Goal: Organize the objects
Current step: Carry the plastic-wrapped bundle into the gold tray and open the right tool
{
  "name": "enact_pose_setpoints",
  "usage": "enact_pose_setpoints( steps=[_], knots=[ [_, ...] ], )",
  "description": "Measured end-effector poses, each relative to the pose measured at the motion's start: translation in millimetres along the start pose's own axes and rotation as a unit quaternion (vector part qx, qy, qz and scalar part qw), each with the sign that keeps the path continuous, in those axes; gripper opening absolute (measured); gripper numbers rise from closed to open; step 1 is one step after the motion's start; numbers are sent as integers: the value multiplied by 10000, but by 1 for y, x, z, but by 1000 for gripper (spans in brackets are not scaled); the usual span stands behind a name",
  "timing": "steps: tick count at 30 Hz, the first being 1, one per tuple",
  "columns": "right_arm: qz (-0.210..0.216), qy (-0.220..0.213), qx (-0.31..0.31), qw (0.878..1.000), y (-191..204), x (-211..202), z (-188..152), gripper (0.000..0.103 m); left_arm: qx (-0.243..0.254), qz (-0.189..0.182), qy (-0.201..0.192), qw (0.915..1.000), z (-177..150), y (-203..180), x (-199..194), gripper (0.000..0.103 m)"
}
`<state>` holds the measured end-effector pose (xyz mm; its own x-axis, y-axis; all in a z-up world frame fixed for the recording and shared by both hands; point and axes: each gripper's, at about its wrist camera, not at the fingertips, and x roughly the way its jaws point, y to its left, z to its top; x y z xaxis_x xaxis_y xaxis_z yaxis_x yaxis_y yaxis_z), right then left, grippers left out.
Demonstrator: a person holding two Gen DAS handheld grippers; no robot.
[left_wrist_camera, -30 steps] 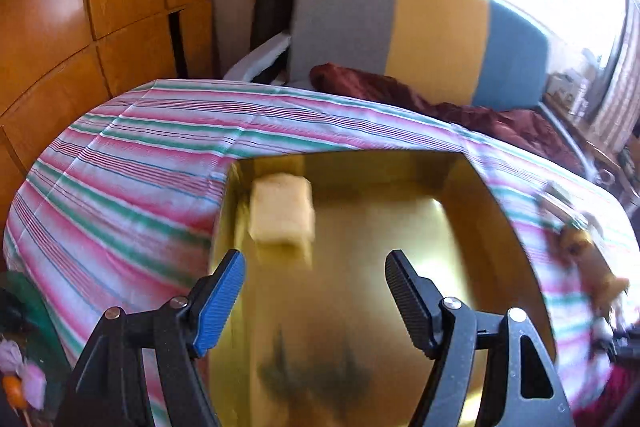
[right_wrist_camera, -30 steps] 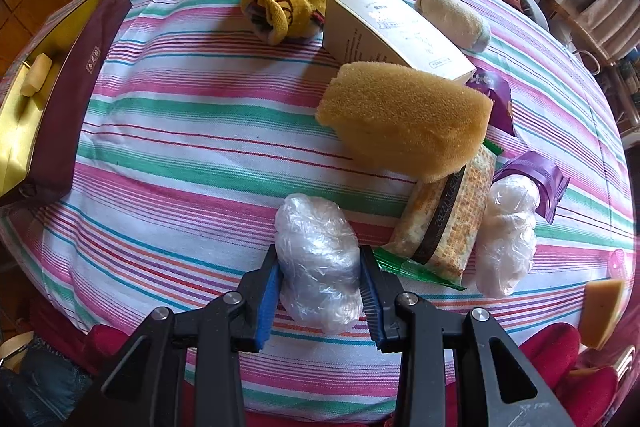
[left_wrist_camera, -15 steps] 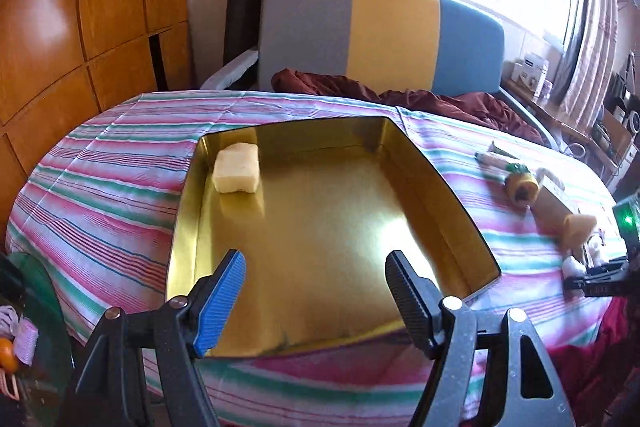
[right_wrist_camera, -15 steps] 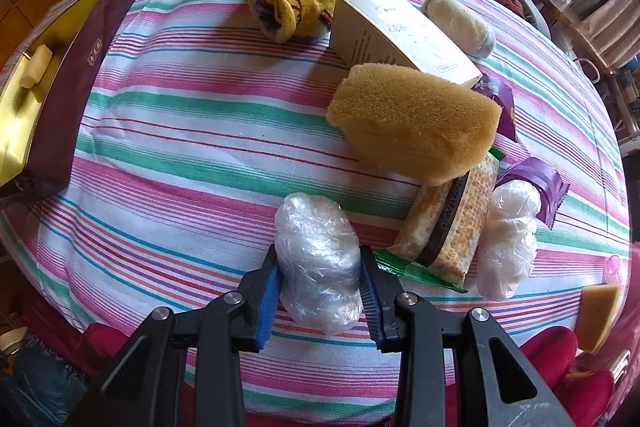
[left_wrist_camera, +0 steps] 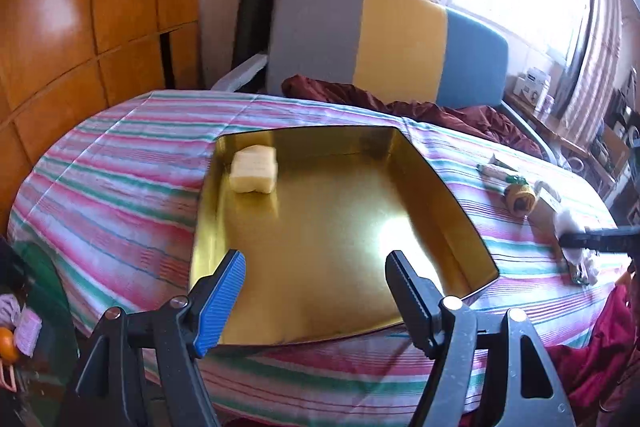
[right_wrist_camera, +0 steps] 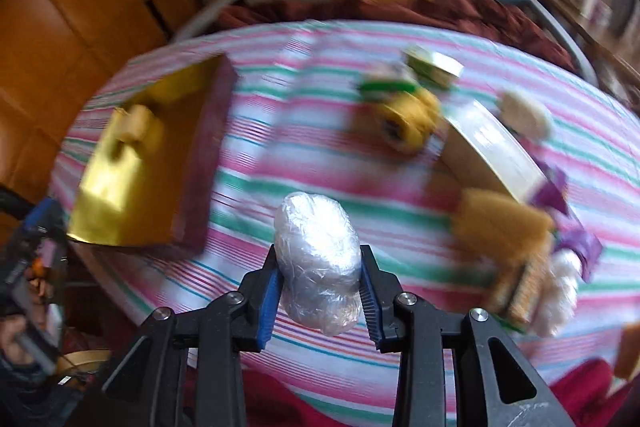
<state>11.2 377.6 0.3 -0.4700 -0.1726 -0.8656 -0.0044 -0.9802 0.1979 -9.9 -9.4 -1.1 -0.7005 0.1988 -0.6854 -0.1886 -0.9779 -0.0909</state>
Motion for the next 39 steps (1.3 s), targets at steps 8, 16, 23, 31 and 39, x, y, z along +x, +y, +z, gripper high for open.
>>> enact_pose_setpoints(
  steps=[8, 16, 23, 31, 39],
  knots=[
    [1373, 108, -720, 9879, 176, 67, 59, 39, -886, 293, 154, 9955, -8, 64, -8, 73],
    [1601, 914, -907, 9787, 291, 184, 81, 39, -1269, 468, 237, 9905, -14, 96, -2, 73],
    [1752, 975, -560, 9781, 325, 224, 98, 91, -1378, 430, 405, 9887, -19, 104, 9, 73],
    [1546, 314, -1016, 9822, 311, 178, 78, 103, -1290, 615, 339, 9892, -18, 98, 5, 73],
    [-146, -1930, -1865, 9632, 286, 82, 37, 103, -955, 680, 76, 9931, -11, 74, -11, 73]
  ],
)
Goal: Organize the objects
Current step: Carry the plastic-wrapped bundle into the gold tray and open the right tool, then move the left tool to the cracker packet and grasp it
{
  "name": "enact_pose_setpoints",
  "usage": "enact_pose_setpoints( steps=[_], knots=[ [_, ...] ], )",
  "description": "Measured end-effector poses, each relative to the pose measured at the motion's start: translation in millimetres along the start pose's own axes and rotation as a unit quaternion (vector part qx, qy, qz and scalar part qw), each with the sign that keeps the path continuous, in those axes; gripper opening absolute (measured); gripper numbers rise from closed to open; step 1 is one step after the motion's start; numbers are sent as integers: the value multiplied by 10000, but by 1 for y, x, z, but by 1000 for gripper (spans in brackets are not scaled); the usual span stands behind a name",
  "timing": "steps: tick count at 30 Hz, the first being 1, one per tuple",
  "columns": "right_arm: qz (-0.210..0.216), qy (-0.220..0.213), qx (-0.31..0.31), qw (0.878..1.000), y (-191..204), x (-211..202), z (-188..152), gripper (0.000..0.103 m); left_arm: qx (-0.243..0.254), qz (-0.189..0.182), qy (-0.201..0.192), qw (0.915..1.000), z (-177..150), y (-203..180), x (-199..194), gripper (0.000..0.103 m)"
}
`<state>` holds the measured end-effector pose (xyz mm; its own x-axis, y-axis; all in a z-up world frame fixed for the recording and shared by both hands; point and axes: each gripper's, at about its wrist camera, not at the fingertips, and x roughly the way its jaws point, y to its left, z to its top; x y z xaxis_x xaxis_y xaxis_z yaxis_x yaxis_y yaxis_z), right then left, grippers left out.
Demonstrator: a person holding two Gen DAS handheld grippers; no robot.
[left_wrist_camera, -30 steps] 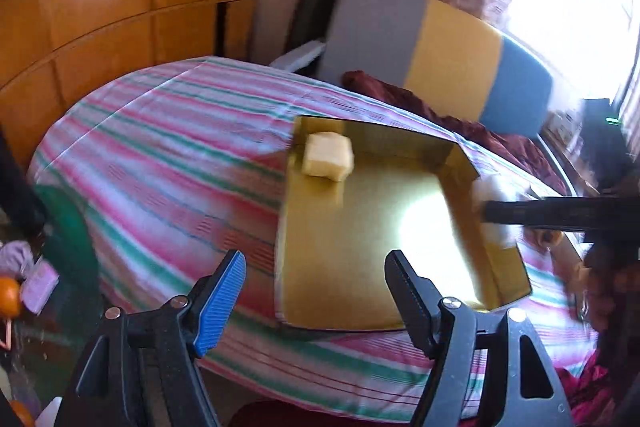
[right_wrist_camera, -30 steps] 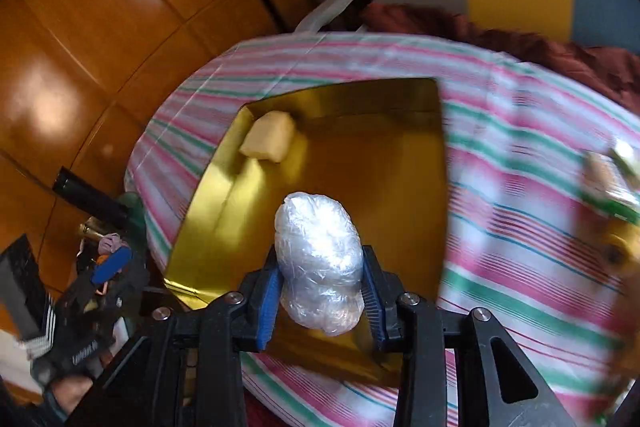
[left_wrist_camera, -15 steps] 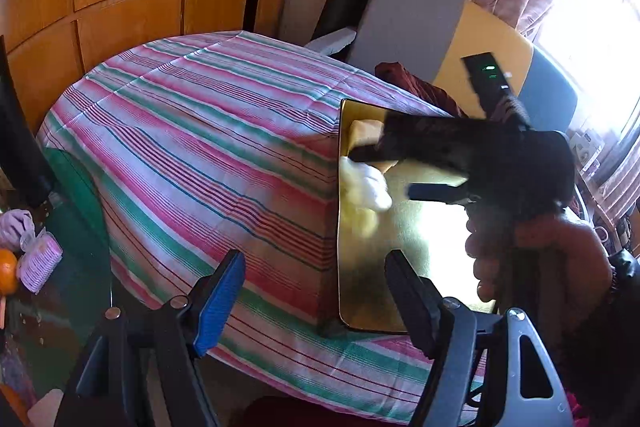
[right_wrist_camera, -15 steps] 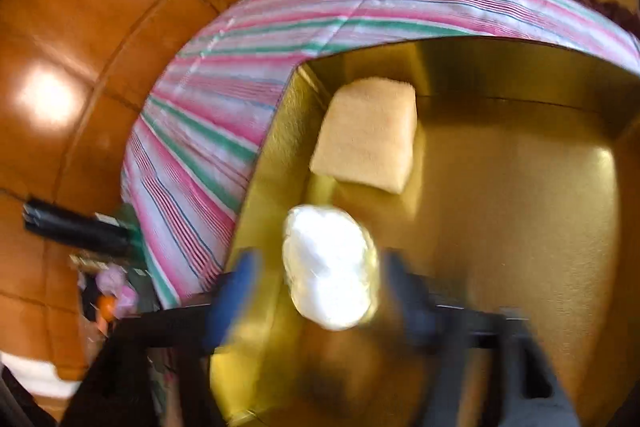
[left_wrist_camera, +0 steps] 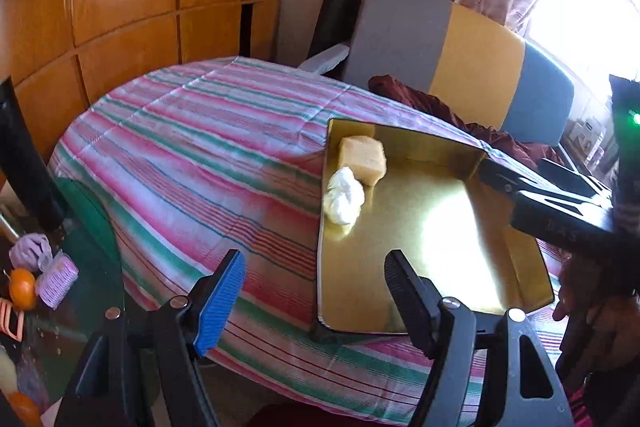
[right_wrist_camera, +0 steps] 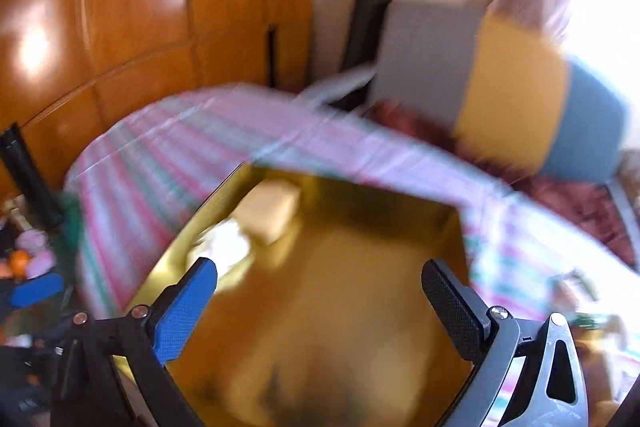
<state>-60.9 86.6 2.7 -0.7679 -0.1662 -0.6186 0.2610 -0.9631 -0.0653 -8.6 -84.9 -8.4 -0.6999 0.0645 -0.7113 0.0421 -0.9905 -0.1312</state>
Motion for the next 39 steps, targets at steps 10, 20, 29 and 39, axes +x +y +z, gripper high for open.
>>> enact_pose_setpoints(
  steps=[10, 20, 29, 39],
  knots=[
    [-388, 292, 1277, 9906, -83, -23, -37, 103, 578, -170, -171, 9980, -3, -39, -18, 73],
    [-833, 161, 1843, 9792, -206, -70, -56, 103, 1133, -490, -64, 9923, -7, -85, -21, 73],
    [-1761, 279, 3087, 9343, -371, -101, -103, 103, 1886, -1427, 508, 9703, -19, -154, -9, 72],
    [-1220, -127, 6013, 7896, -459, -134, -198, 103, 2274, -2375, 1120, 9377, -28, -242, 7, 72]
  ],
)
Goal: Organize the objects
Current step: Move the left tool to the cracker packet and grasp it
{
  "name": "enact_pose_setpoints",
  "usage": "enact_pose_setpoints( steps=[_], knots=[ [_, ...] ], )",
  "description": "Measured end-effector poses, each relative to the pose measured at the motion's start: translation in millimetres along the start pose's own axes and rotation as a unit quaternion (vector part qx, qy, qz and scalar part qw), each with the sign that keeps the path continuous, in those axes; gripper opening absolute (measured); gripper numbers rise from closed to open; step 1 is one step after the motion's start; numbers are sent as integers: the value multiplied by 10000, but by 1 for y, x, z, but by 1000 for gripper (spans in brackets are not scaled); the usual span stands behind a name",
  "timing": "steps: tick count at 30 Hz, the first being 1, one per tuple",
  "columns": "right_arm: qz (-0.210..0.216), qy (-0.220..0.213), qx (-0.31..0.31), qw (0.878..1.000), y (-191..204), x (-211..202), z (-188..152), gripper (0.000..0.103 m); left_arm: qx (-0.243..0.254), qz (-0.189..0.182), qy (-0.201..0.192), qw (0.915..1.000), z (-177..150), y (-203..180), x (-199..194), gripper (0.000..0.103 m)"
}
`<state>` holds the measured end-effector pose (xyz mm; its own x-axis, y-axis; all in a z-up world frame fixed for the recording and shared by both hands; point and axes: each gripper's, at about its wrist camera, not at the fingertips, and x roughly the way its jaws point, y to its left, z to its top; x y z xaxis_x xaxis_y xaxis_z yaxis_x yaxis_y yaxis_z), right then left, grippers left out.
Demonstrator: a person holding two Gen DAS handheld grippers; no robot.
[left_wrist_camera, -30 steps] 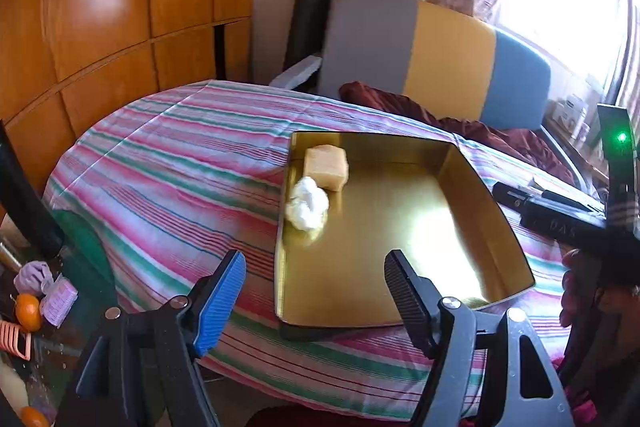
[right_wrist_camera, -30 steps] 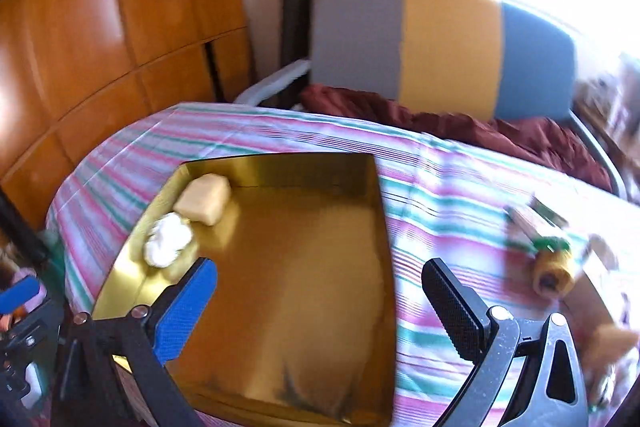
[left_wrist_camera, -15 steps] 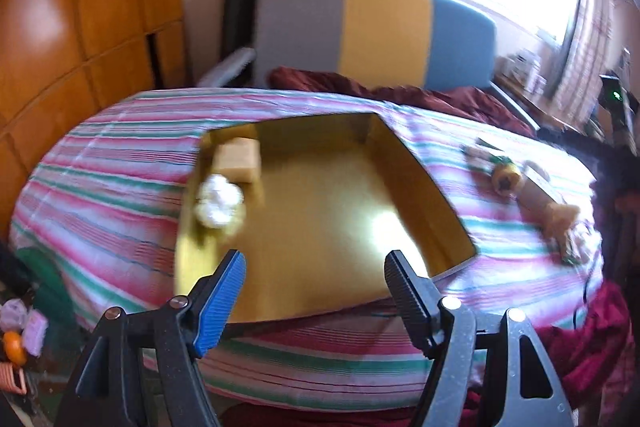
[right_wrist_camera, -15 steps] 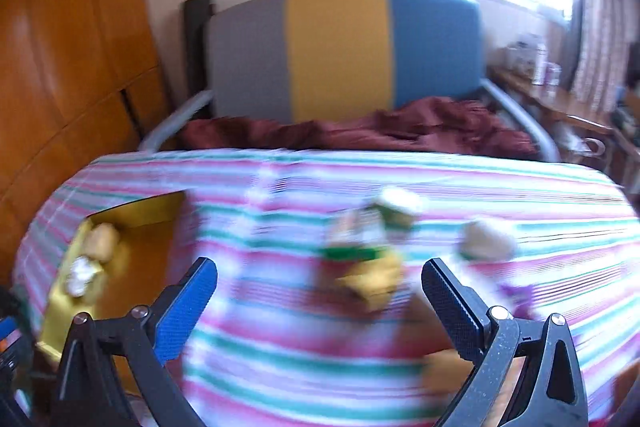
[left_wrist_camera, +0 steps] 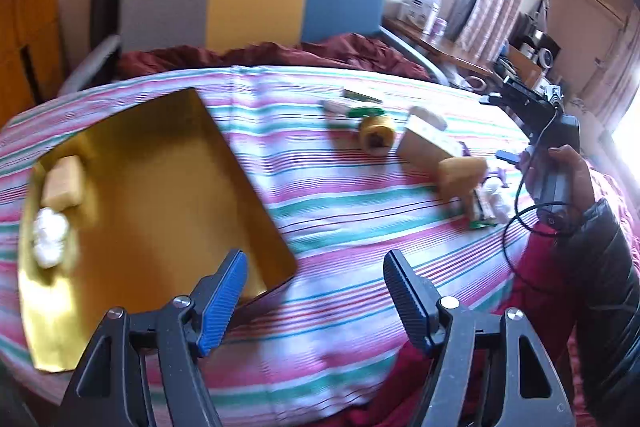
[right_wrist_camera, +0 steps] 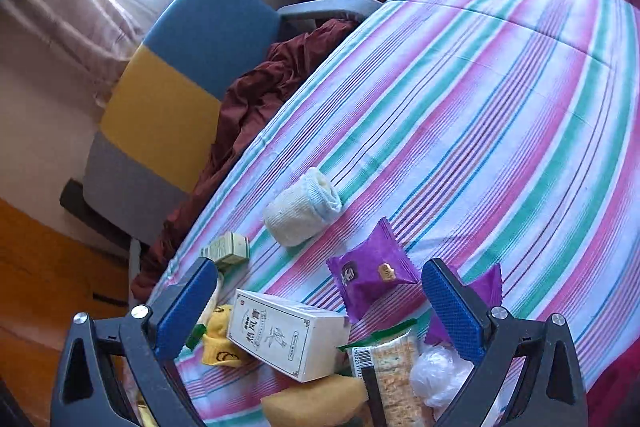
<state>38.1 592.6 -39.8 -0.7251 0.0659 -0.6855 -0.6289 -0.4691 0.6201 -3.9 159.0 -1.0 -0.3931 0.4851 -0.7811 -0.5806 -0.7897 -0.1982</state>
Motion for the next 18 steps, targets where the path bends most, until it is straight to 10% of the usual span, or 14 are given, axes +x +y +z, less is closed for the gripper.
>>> enact_pose_setpoints(
  steps=[18],
  knots=[
    [416, 601, -261, 9970, 22, 10, -13, 103, -882, -677, 840, 9902, 125, -23, 114, 79]
  ],
)
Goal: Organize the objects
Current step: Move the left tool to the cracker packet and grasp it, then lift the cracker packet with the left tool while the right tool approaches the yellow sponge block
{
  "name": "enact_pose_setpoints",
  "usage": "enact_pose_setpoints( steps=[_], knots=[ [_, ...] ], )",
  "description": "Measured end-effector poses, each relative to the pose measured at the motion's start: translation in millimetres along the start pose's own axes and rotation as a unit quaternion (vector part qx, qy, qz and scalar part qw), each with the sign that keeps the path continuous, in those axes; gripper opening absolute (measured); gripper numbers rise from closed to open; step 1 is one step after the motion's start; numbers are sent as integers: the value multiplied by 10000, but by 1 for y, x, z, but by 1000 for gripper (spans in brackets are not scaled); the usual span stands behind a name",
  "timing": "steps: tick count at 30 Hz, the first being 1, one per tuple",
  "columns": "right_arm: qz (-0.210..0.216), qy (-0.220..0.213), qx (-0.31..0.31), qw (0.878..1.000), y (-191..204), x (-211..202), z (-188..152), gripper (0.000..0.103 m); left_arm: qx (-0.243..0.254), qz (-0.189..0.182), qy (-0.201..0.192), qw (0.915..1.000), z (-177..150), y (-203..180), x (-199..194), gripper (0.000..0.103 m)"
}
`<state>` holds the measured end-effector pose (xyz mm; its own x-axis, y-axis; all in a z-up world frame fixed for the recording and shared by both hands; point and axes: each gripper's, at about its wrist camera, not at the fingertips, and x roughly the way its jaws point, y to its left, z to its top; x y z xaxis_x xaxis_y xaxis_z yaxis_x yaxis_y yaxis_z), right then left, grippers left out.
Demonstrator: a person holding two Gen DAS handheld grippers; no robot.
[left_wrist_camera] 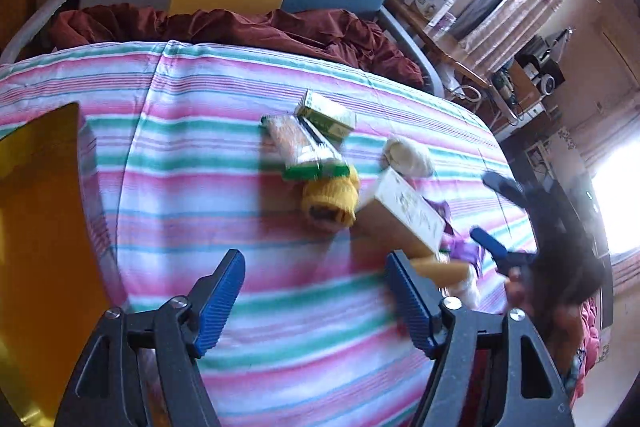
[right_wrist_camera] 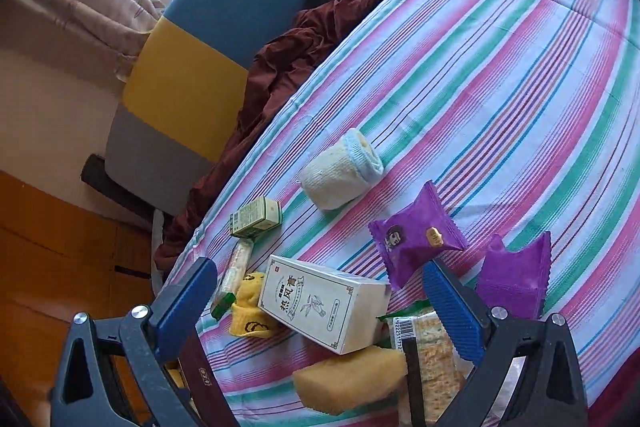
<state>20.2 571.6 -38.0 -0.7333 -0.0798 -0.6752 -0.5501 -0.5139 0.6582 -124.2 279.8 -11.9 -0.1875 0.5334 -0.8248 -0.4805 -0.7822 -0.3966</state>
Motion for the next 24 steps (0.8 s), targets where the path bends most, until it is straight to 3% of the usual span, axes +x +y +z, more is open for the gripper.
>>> enact_pose_setpoints(
  steps=[4, 9, 16, 17, 20, 21, 24],
  knots=[
    [29, -7, -191, 9998, 6, -1, -2, 103, -56, 301, 80, 9995, 38, 1, 33, 84],
    [113, 103, -213, 9997, 7, 2, -2, 103, -261, 494, 501, 9972, 79, 5, 79, 85],
    [217, 175, -216, 9994, 8, 5, -2, 103, -509, 557, 1212, 9898, 102, 9, 135, 86],
    [221, 181, -215, 9994, 8, 5, -2, 103, -475, 562, 1219, 9898, 102, 7, 139, 85],
    [199, 157, -223, 9994, 7, 6, -1, 103, -124, 883, 1153, 9893, 97, 4, 145, 53],
    [182, 137, -242, 9994, 8, 5, -1, 103, -58, 916, 1055, 9902, 95, 5, 142, 48],
    [128, 93, -277, 9995, 8, 5, 0, 103, -223, 685, 846, 9938, 88, 21, 127, 48]
  ],
)
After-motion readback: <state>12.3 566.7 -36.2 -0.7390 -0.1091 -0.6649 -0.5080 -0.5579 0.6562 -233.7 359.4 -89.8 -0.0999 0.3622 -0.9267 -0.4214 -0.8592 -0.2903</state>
